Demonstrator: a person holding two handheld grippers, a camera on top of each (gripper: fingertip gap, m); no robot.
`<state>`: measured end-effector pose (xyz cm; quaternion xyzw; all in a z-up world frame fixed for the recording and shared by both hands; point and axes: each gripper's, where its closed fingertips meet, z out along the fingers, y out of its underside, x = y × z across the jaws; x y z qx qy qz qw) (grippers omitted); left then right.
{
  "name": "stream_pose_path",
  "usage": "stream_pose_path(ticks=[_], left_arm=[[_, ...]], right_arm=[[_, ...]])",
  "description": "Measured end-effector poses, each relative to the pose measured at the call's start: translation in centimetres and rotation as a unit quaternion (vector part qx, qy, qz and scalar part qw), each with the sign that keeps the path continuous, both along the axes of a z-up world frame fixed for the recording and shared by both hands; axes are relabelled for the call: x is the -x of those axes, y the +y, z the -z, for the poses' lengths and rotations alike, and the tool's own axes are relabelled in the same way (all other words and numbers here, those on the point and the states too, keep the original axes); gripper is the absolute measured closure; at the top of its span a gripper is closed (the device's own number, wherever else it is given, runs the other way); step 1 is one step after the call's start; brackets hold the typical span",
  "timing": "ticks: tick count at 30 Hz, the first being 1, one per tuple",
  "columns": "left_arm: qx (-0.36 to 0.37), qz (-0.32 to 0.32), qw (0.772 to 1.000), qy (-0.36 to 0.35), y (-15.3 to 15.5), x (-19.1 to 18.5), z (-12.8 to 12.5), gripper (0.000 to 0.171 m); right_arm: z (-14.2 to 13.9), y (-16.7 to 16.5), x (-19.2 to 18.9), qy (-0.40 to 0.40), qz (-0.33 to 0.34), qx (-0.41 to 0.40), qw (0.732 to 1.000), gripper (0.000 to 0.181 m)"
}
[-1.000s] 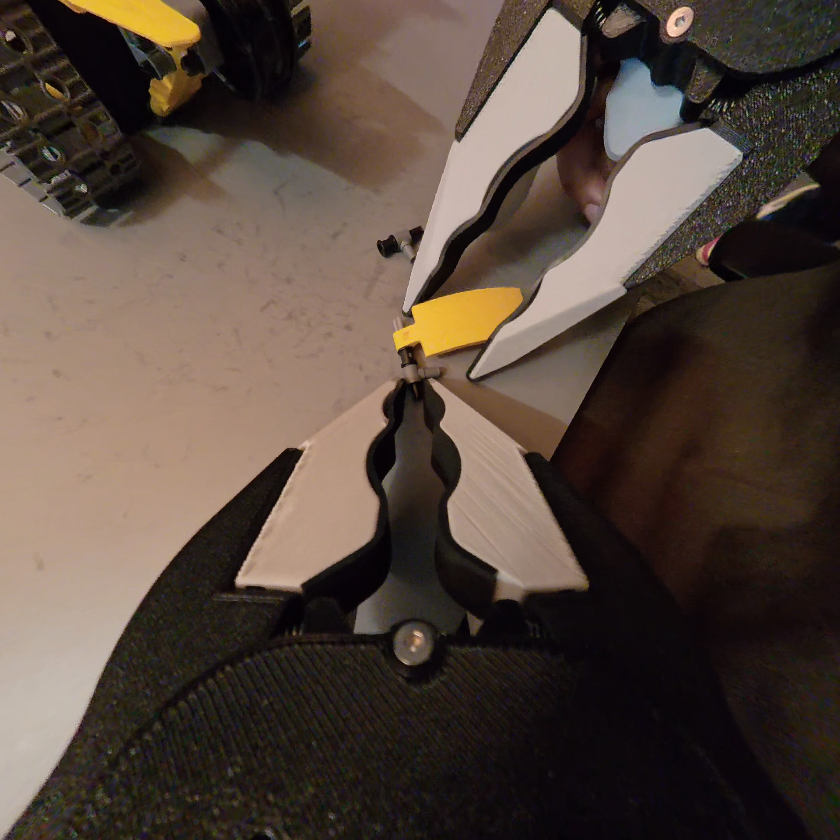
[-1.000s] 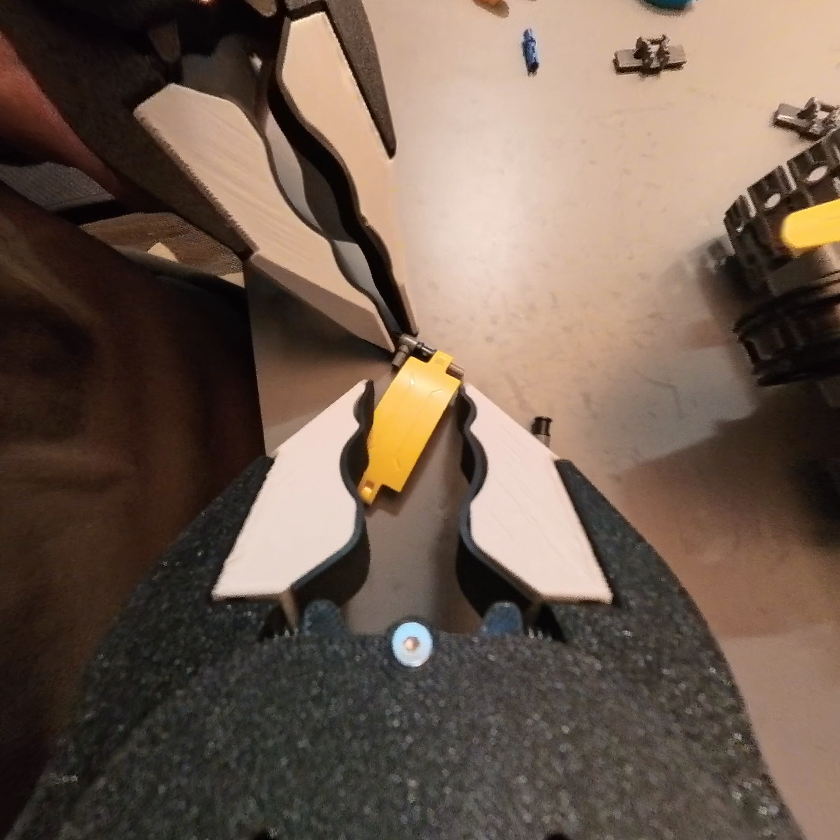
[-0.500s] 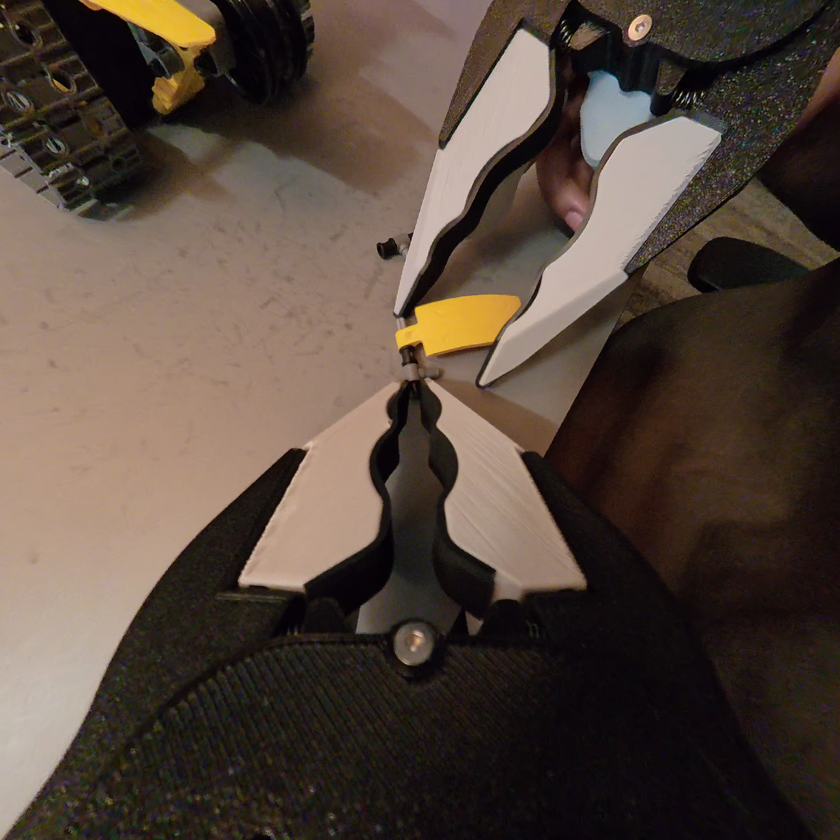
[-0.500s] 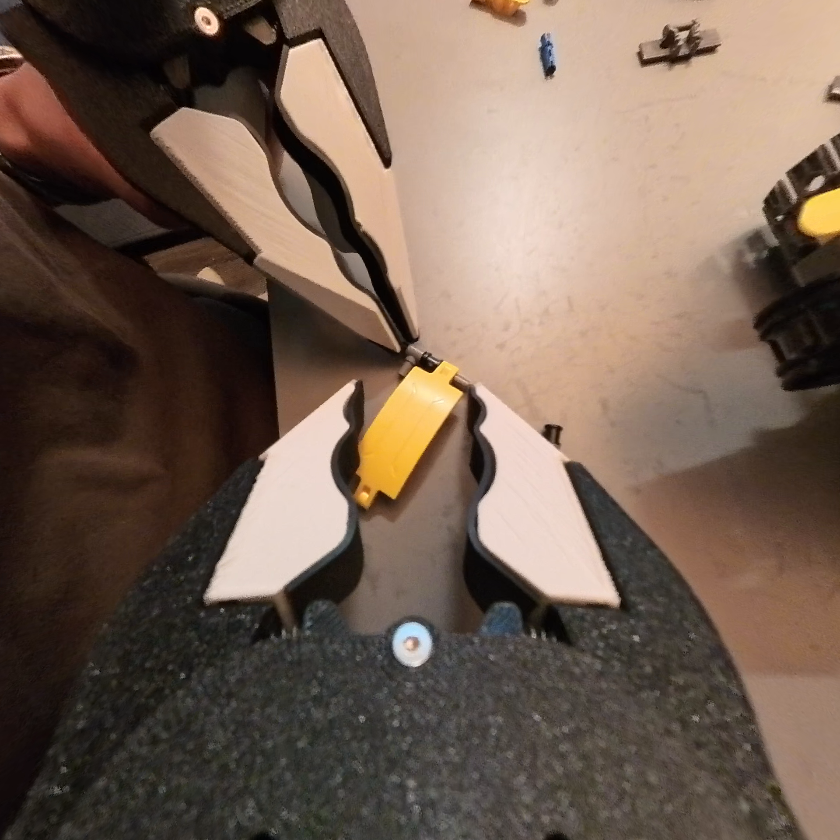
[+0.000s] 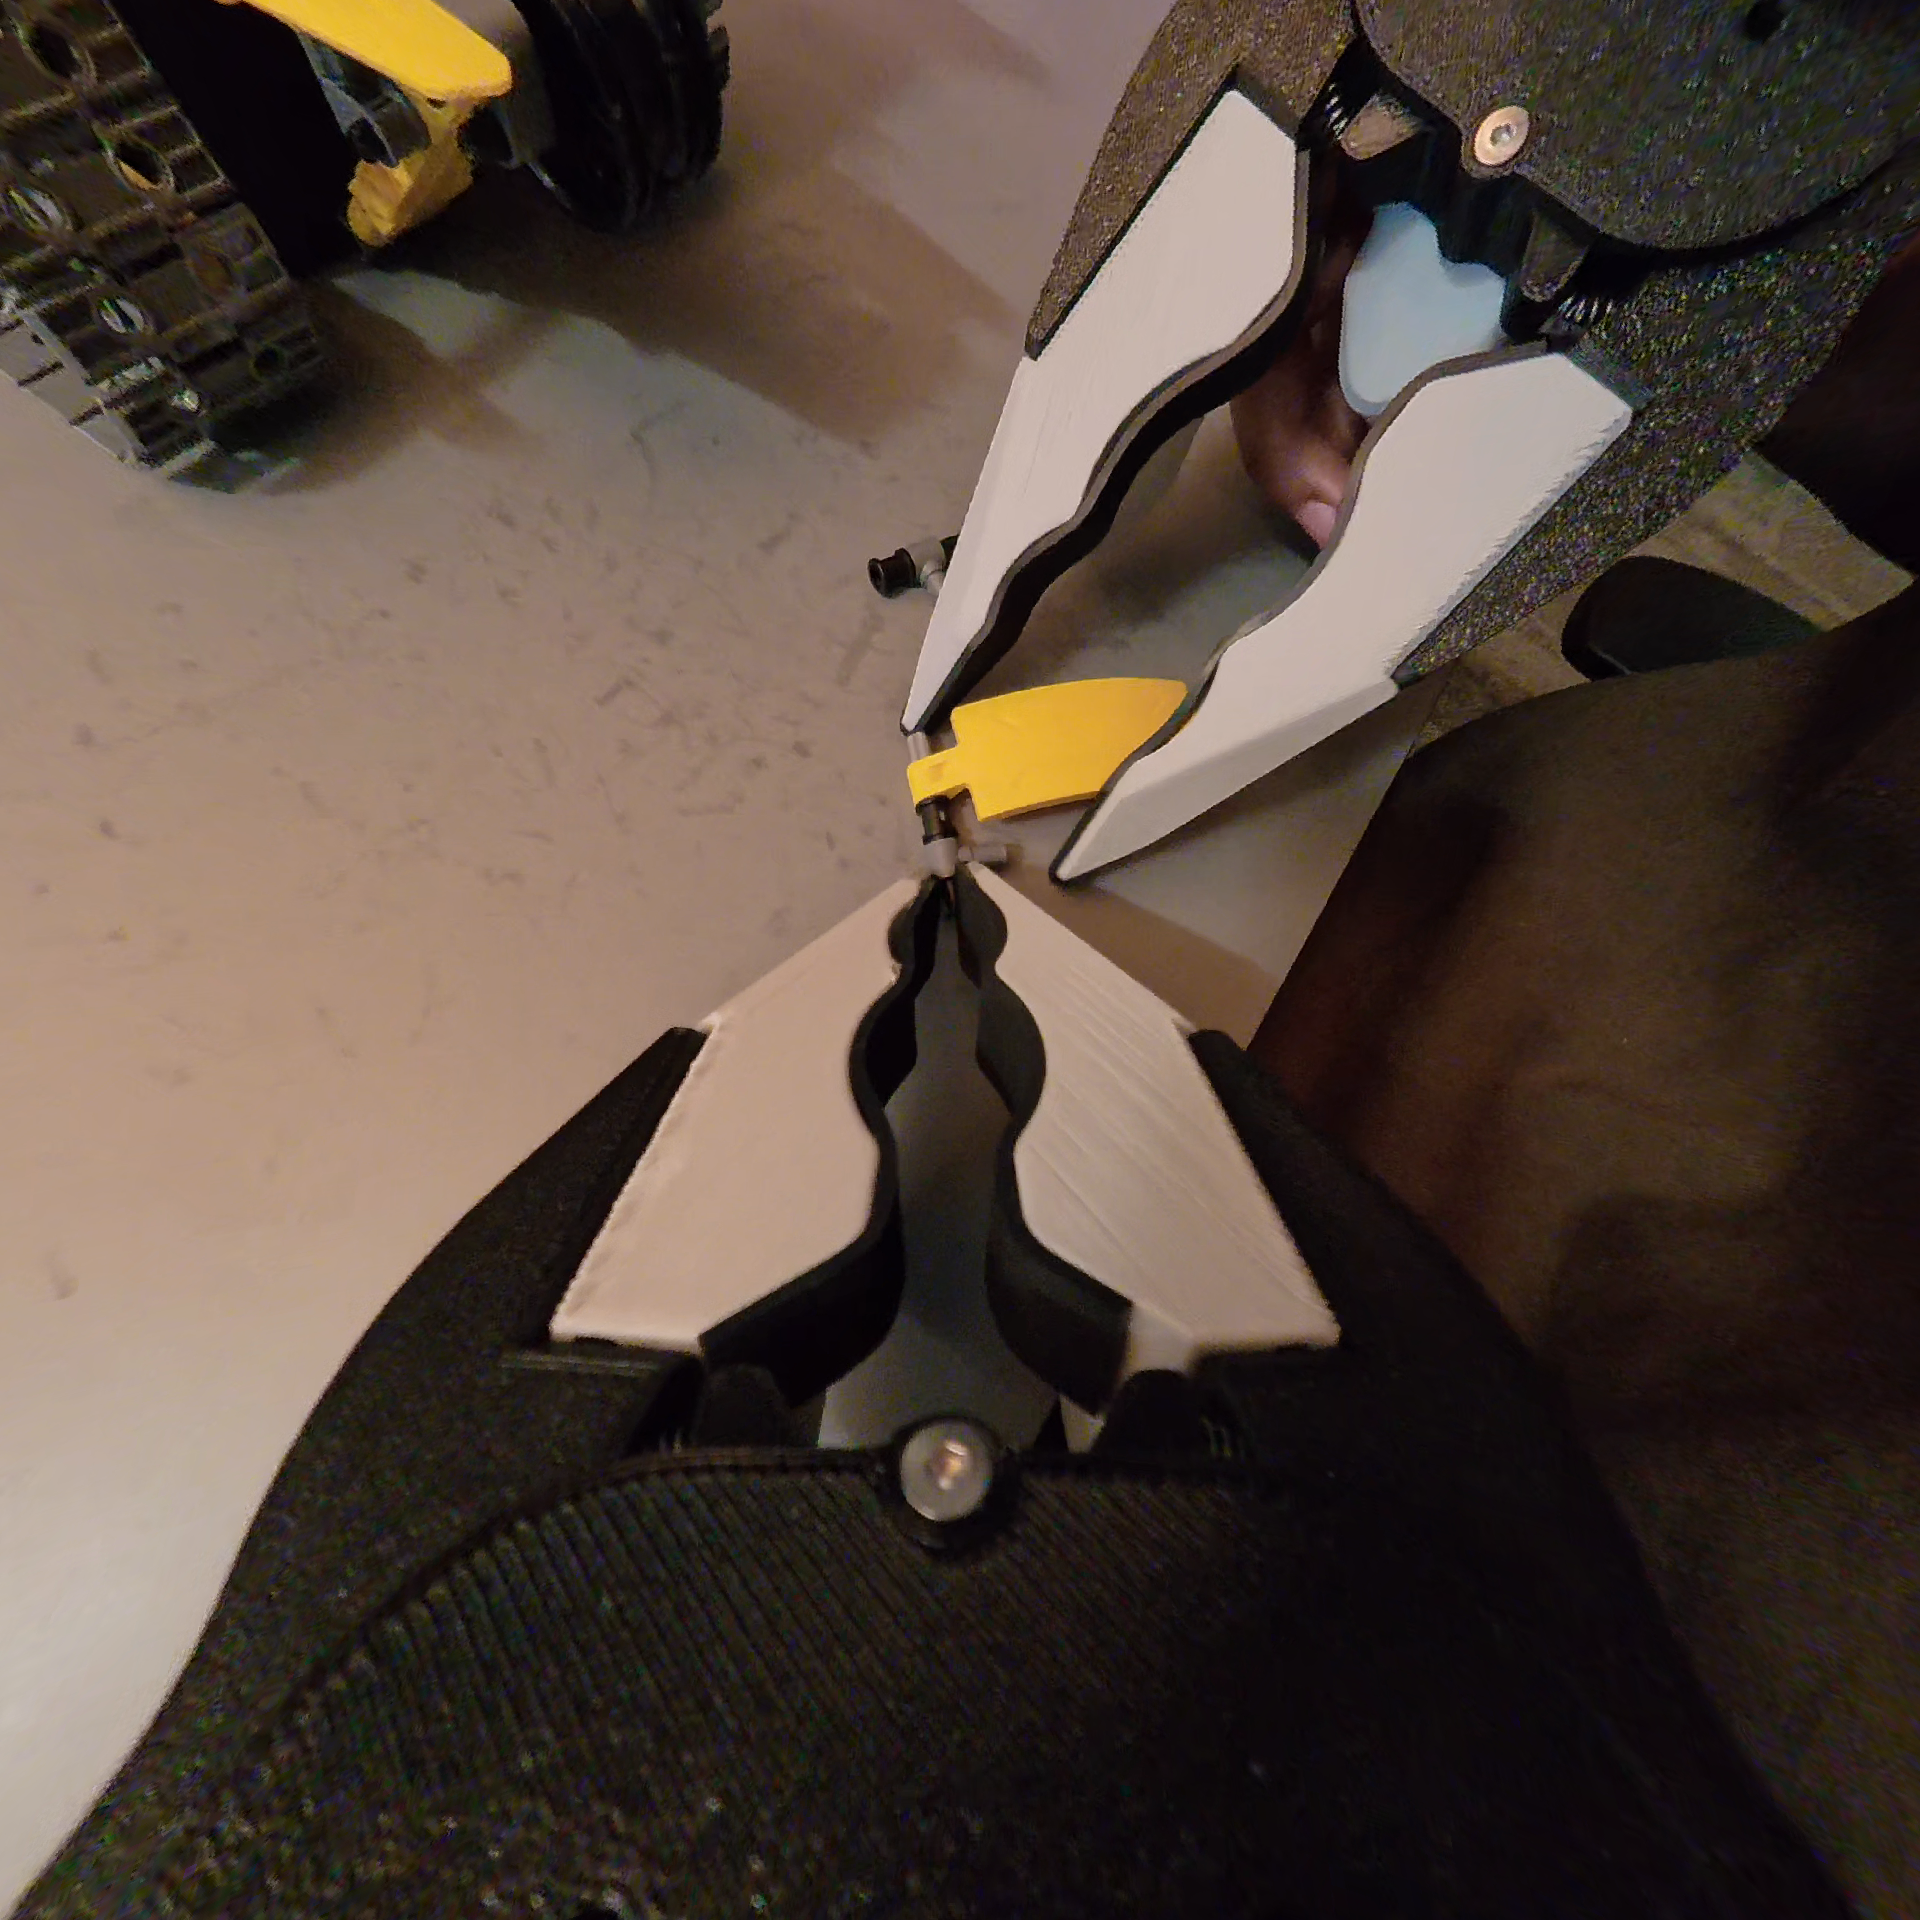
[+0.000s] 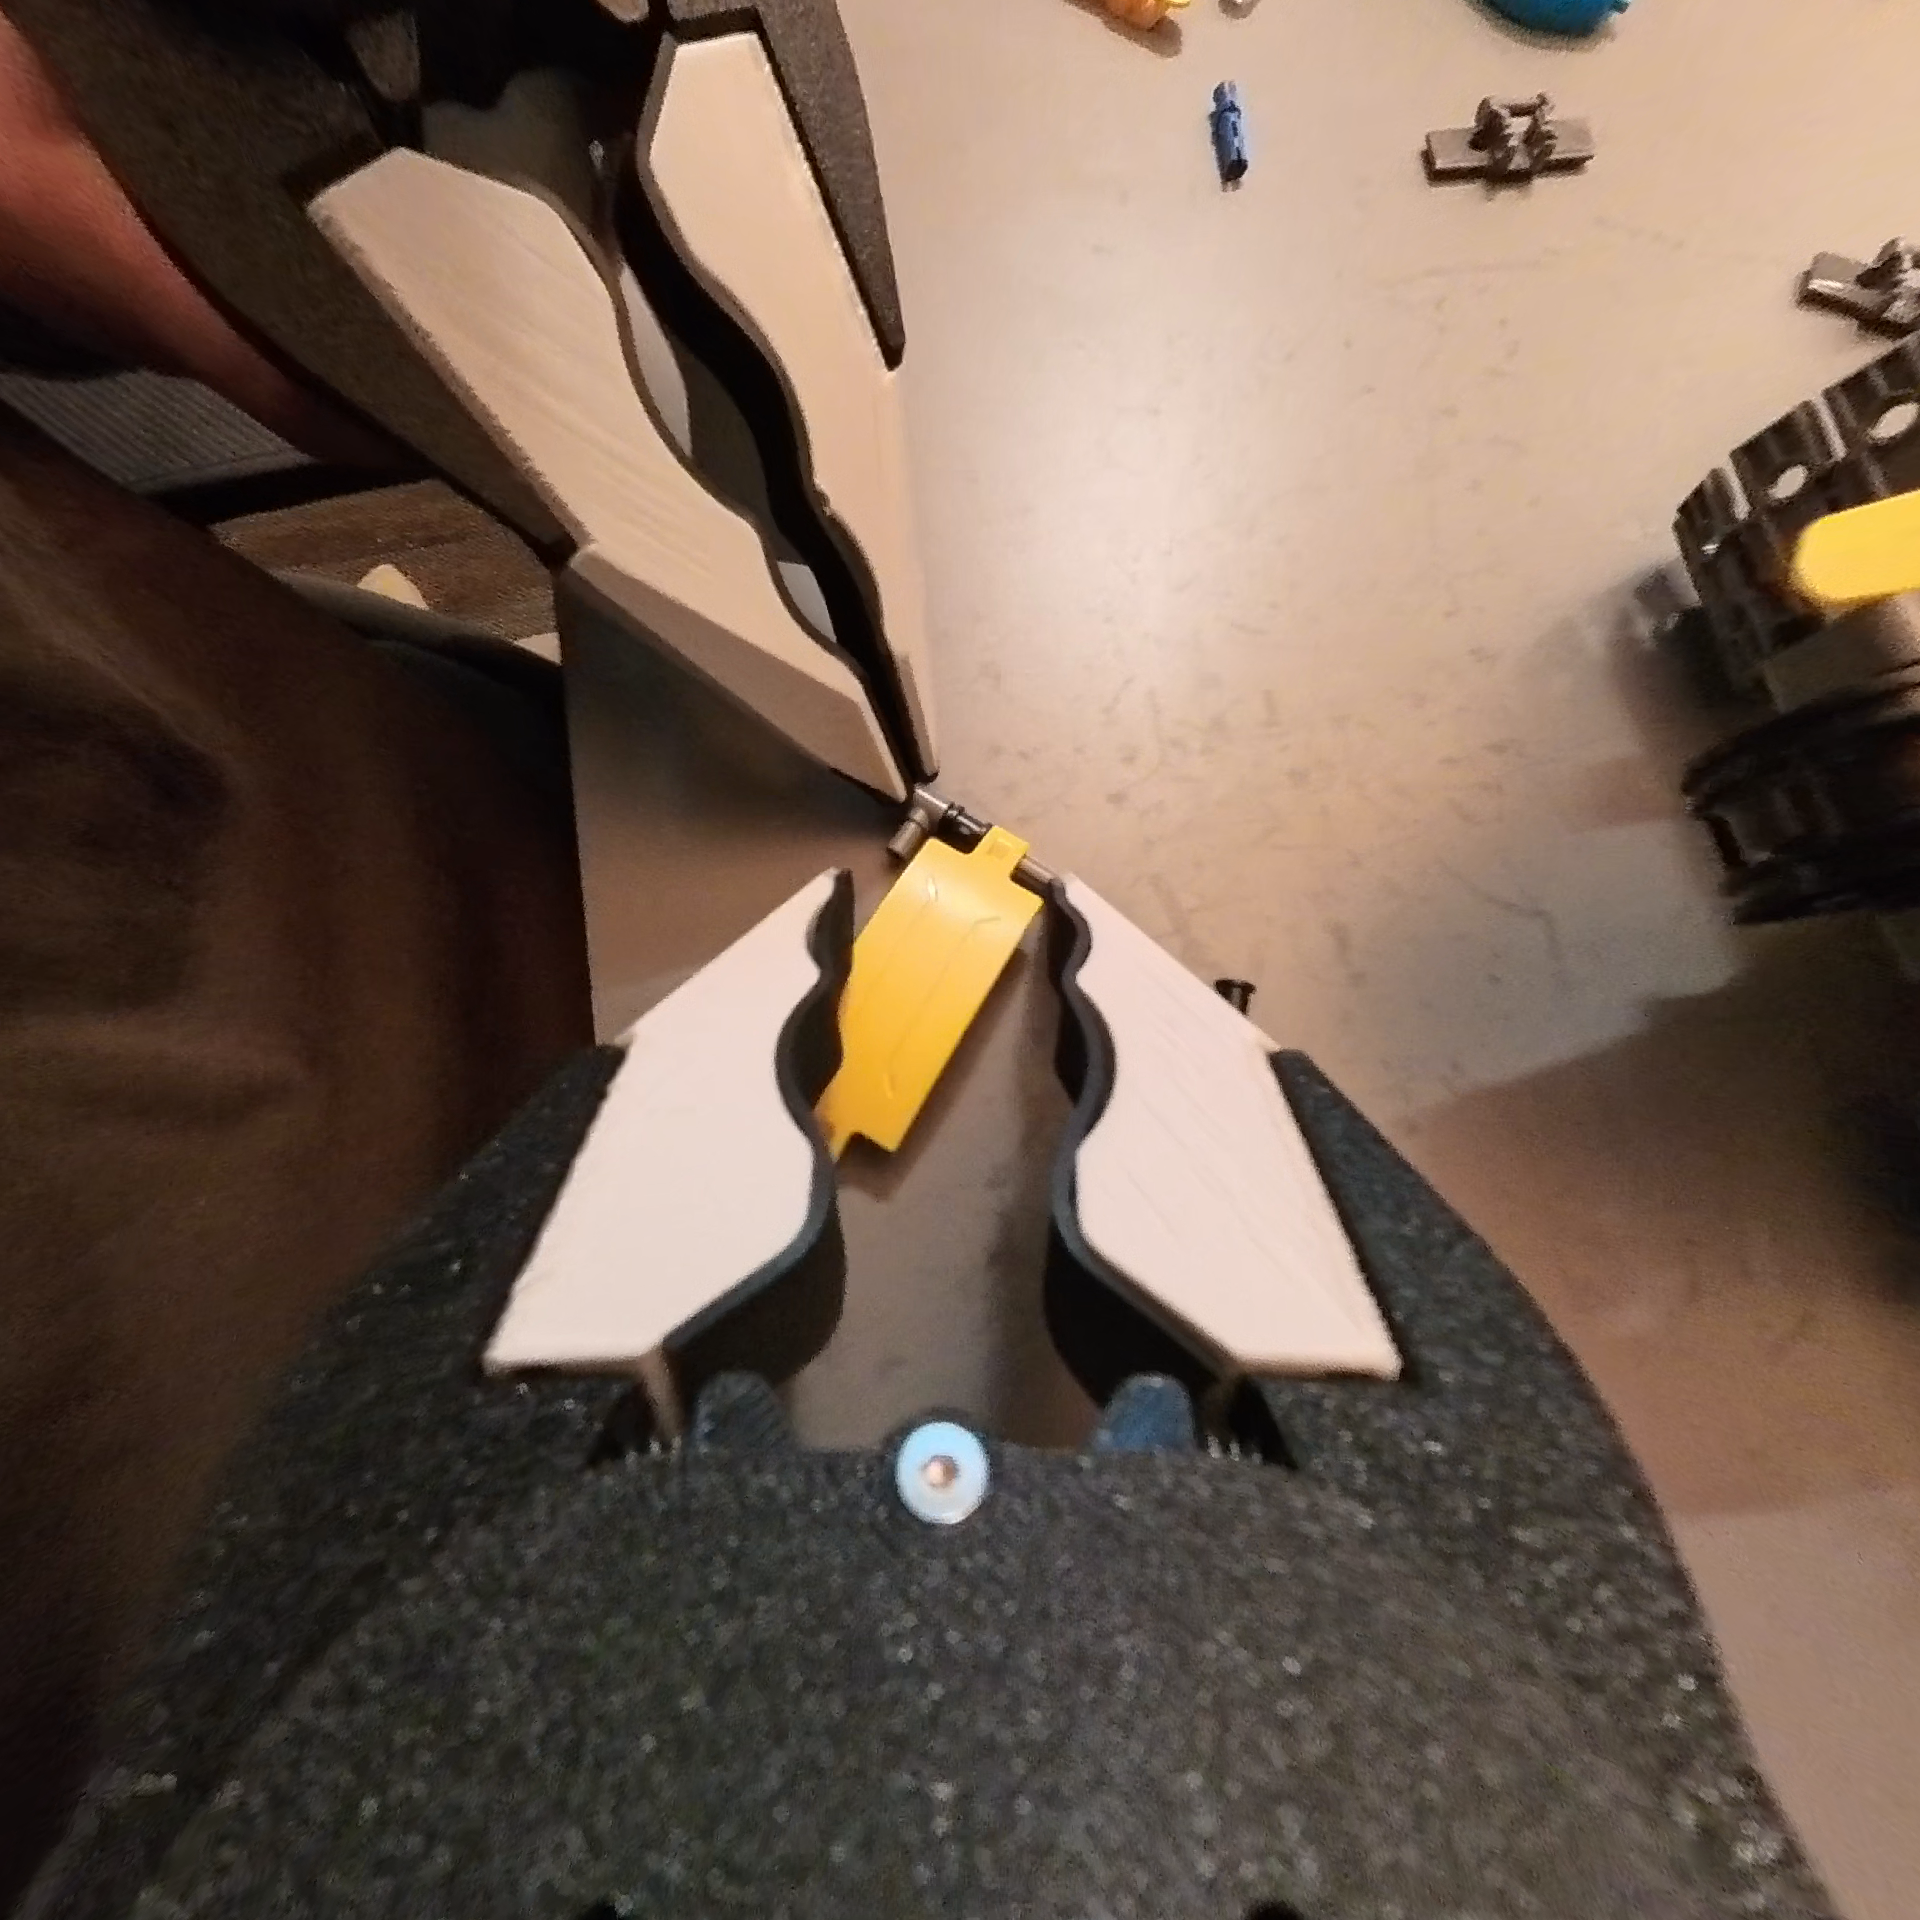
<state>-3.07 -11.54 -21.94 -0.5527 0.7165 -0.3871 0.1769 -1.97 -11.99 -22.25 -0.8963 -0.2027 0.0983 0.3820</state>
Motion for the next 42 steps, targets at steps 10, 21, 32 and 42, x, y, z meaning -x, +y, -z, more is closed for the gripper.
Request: stream_pose_path(ticks=[10,21,32,42], left_arm=[[0.020,0.007,1.000,0.005,-1.1,0.1,0.0,0.171],[-0.028,-0.017,0.999,-0.006,-0.2,0.0,-0.1,0.171],[-0.004,-0.016,1.000,0.000,-0.8,0.3,0.0,0.171],[0.002,-0.015,1.000,-0.002,-1.1,0.2,0.0,0.171]], right_arm=[[0.0,0.1,-0.1,-0.004,0.009,-0.002,1.000,0.150],[0.0,0.0,-0.4,-0.009,0.005,-0.004,1.000,0.151],[0.1,-0.1,-0.3,-0.015,0.007,-0.006,1.000,0.150],[-0.1,-0.1,0.0,0.028,0.018,0.006,0.999,0.143]])
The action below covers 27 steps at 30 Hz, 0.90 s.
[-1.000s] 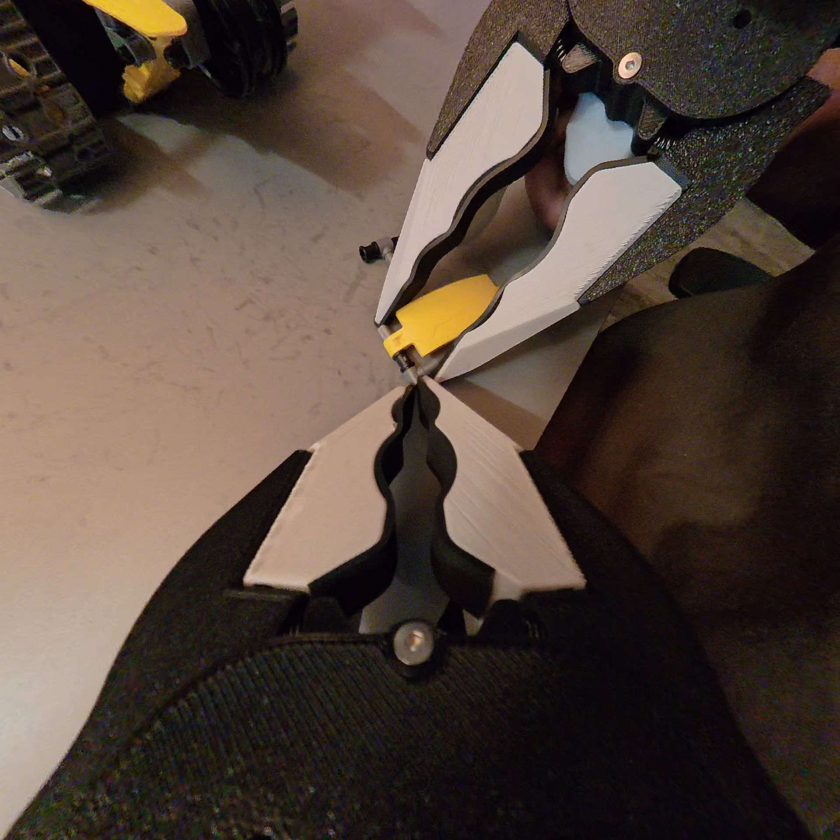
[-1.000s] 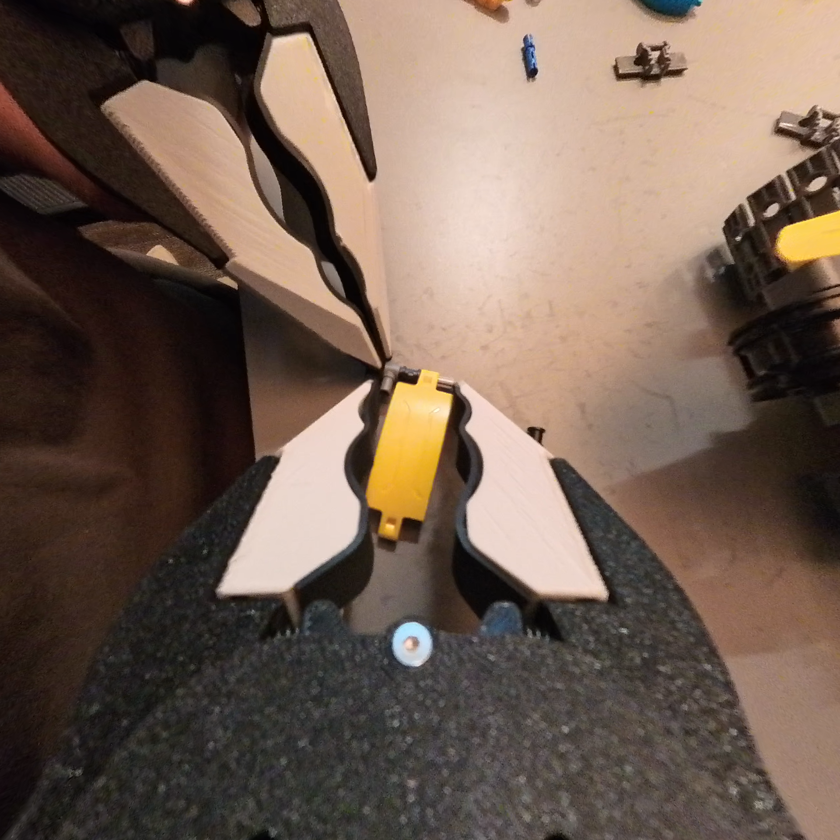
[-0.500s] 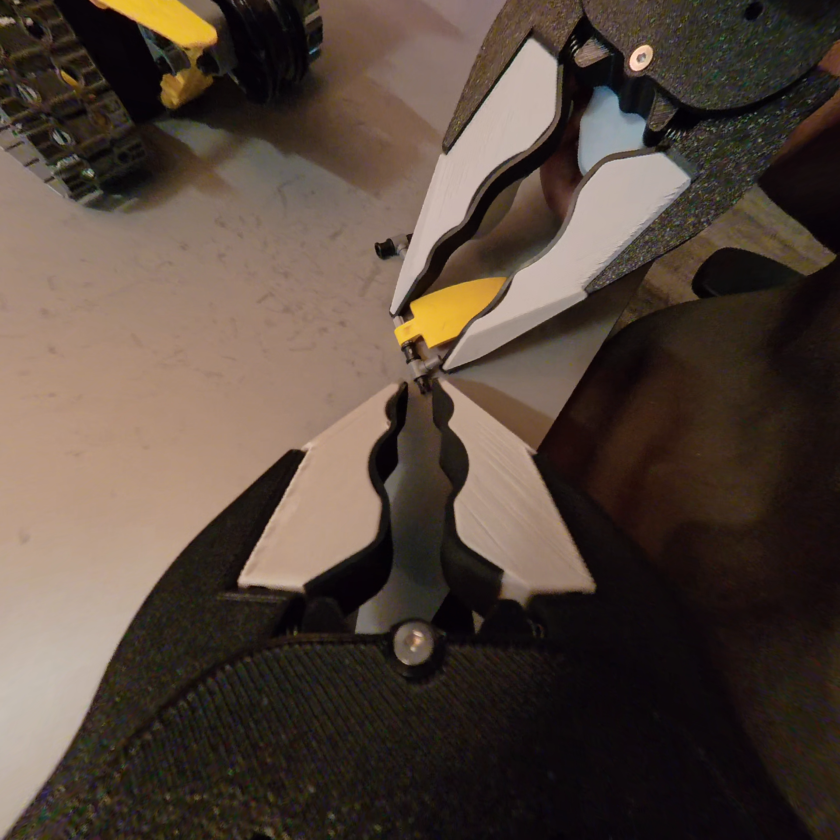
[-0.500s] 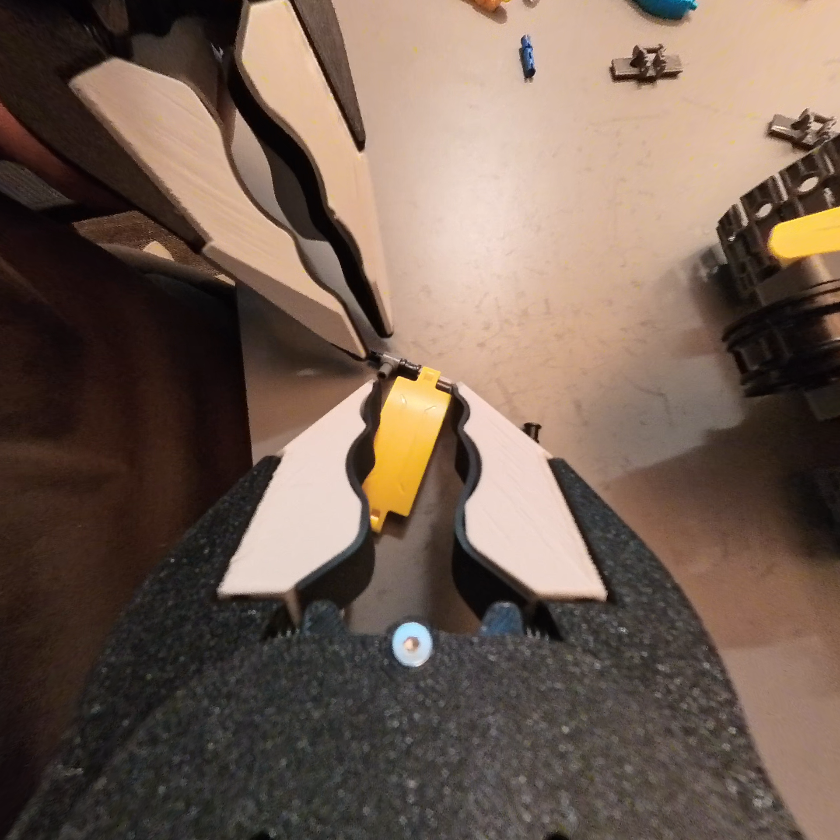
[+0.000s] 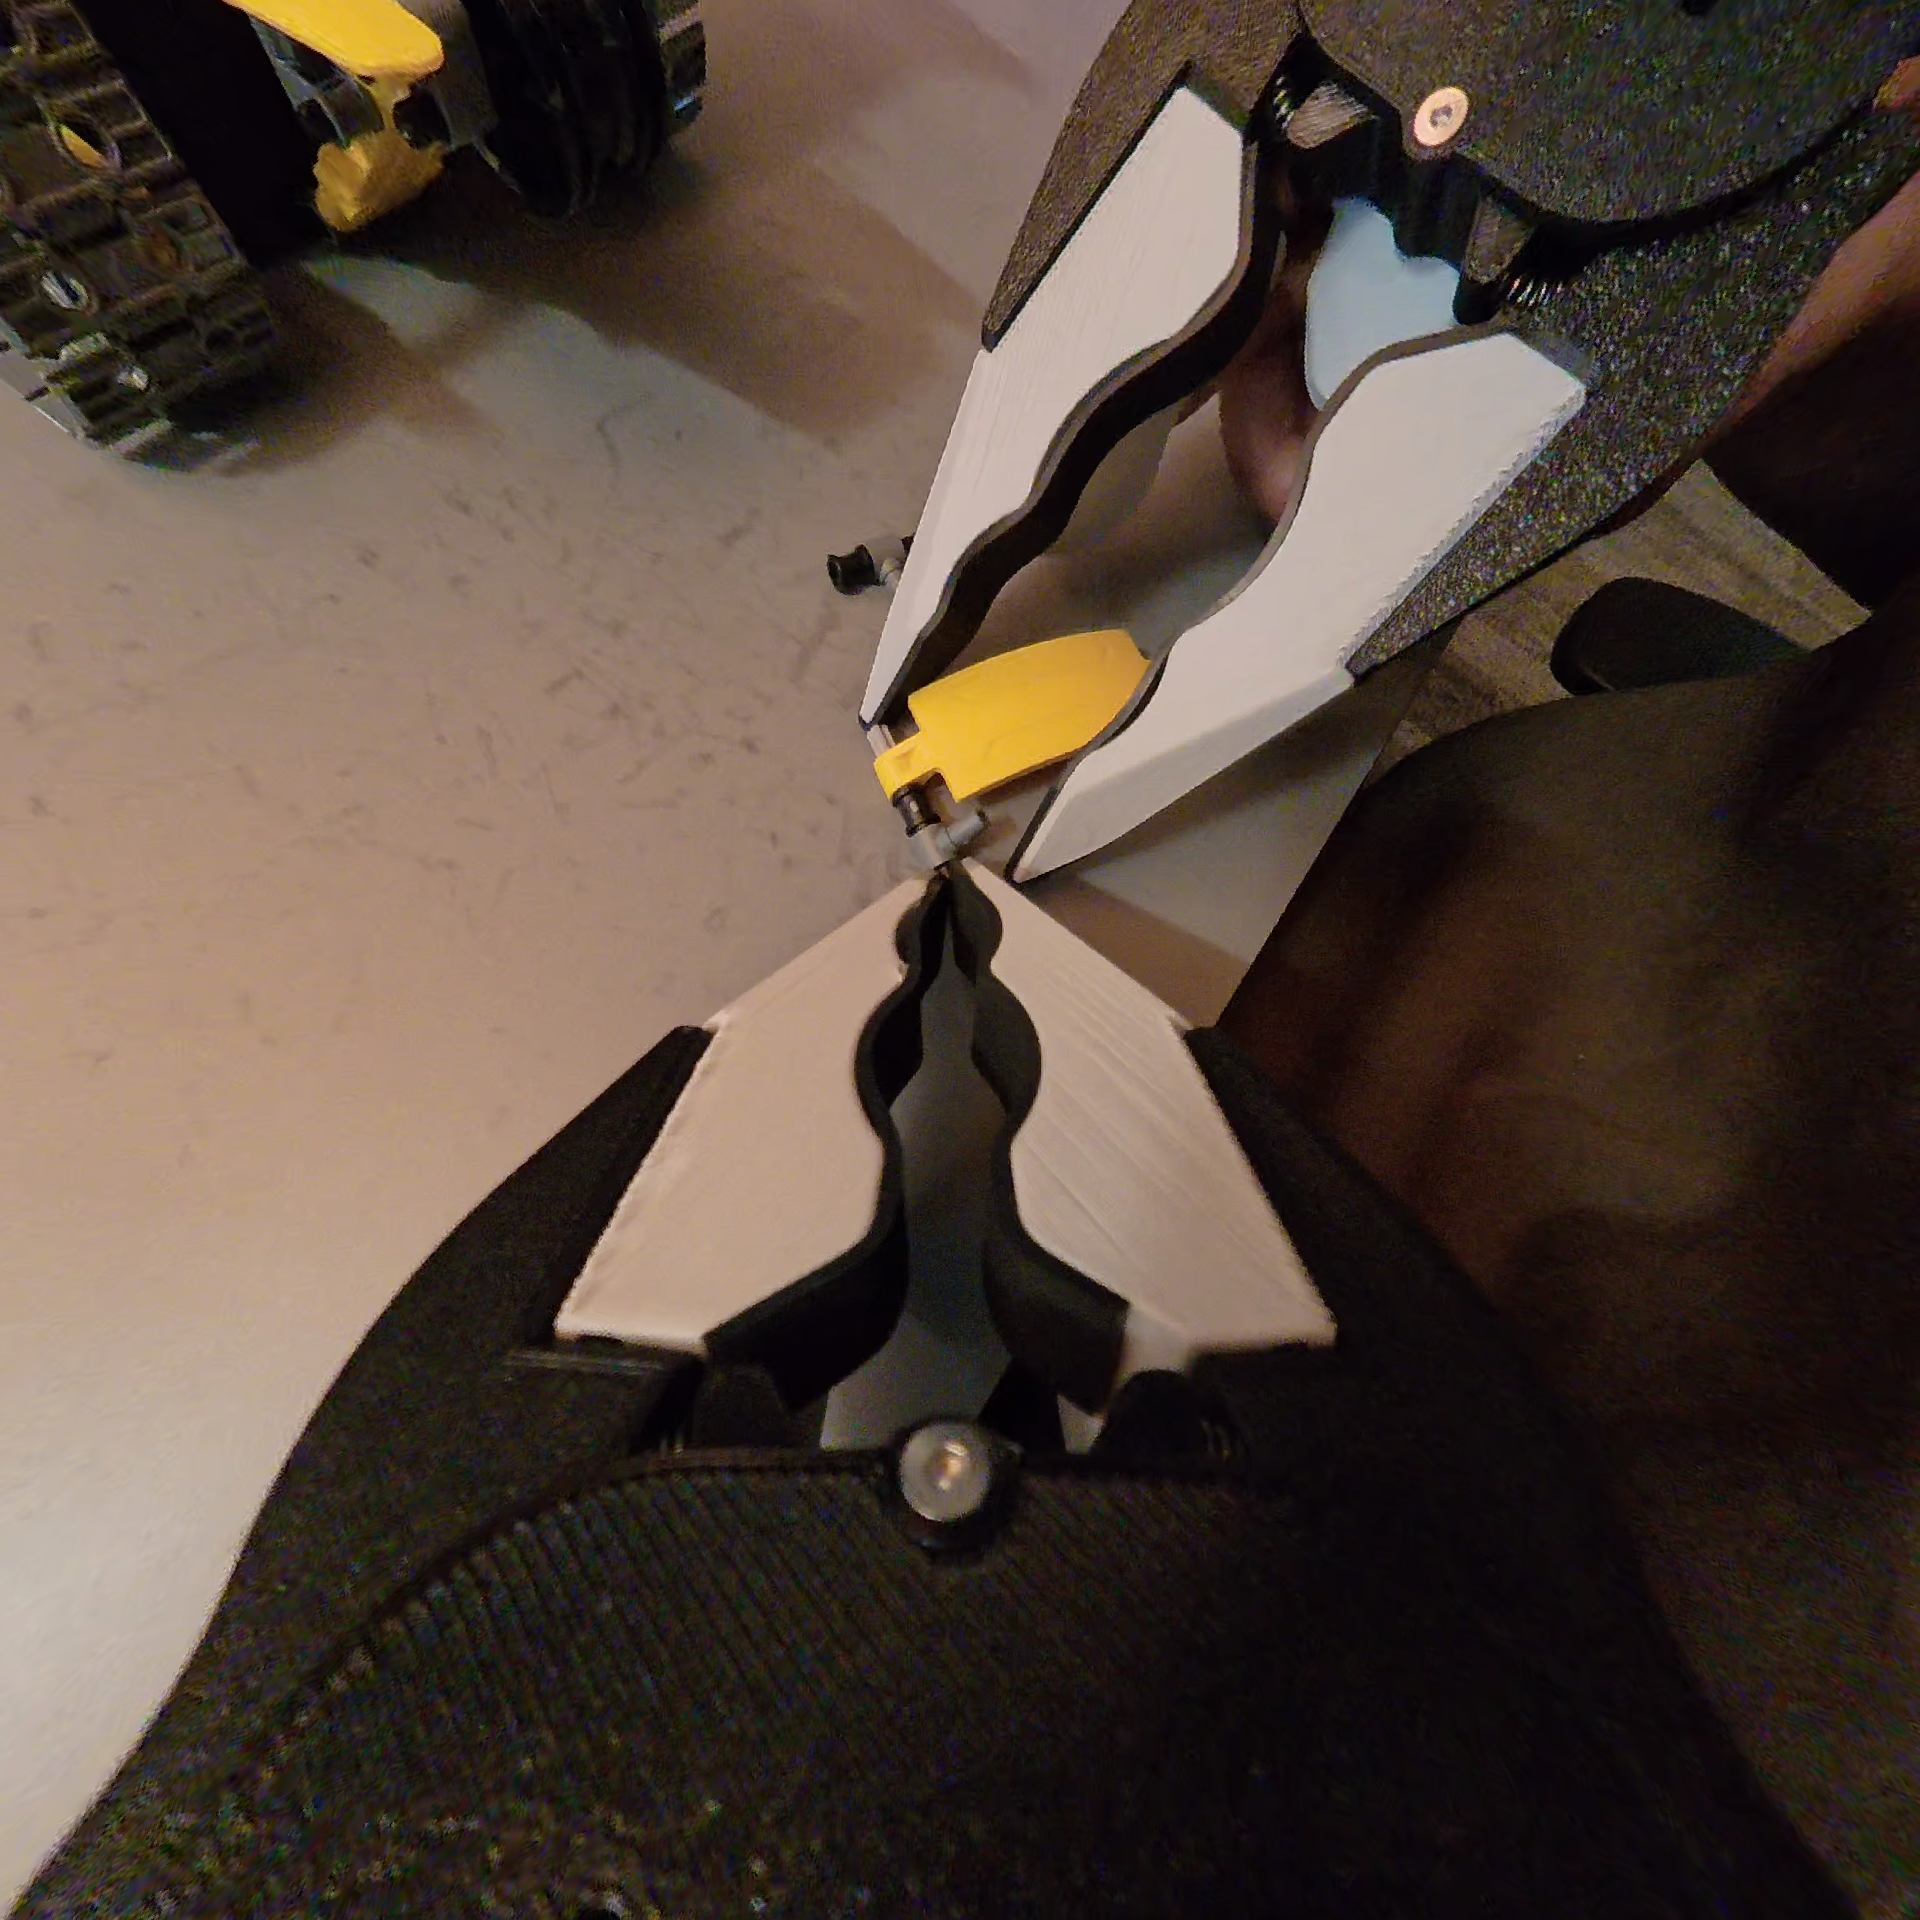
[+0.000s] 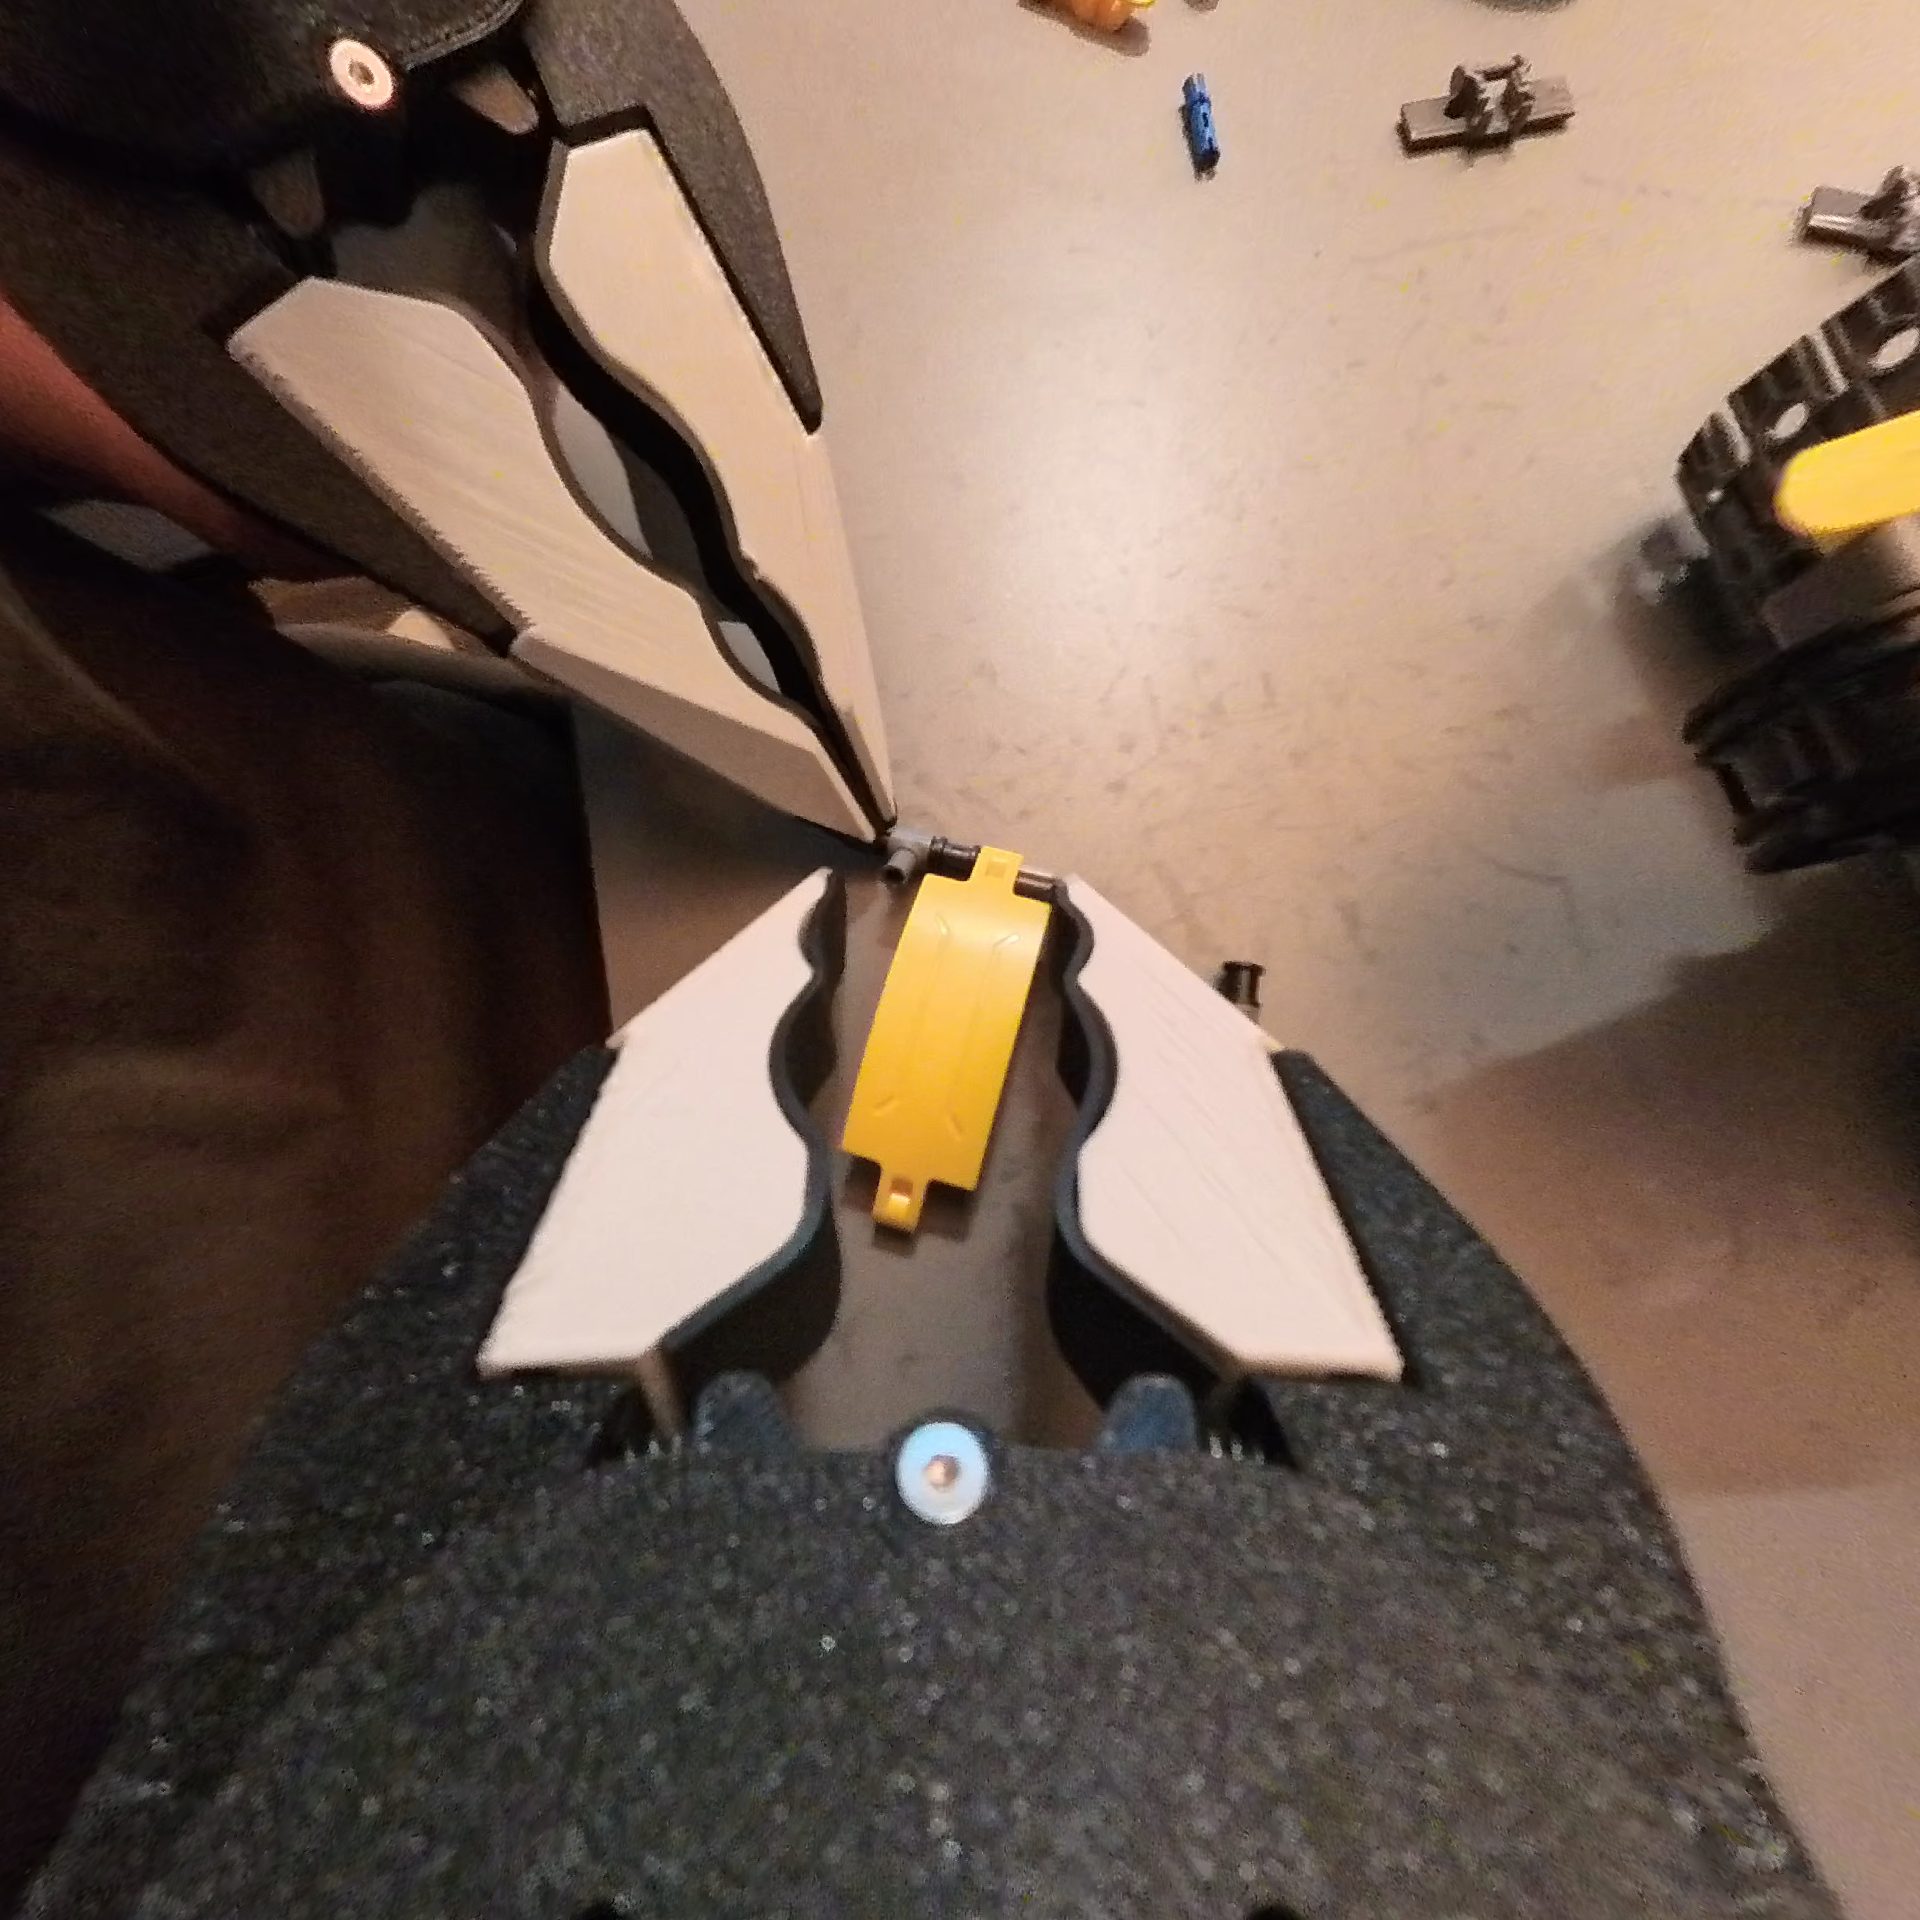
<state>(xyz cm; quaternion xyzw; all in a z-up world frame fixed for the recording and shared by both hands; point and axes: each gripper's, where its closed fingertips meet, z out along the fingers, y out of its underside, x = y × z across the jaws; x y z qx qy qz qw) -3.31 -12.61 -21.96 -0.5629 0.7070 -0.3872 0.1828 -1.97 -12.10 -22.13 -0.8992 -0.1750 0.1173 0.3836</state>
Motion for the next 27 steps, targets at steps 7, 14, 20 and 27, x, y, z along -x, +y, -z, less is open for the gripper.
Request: stream_pose_path(ticks=[7,14,20,27], left_arm=[[-0.017,-0.001,1.000,-0.007,0.02,-0.01,0.02,0.171],[-0.030,0.000,0.999,-0.013,0.03,-0.04,0.01,0.171],[-0.033,0.001,0.999,-0.016,0.04,-0.10,0.01,0.171],[-0.026,-0.001,1.000,-0.016,0.04,-0.13,0.01,0.171]], right_arm=[[-0.24,0.12,-0.06,0.048,0.011,0.013,0.999,0.146],[-0.24,0.30,-0.25,0.062,0.023,0.018,0.998,0.150],[-0.19,0.38,-0.29,0.039,0.022,0.011,0.999,0.150],[-0.18,0.35,-0.32,0.024,0.022,0.005,0.999,0.151]])
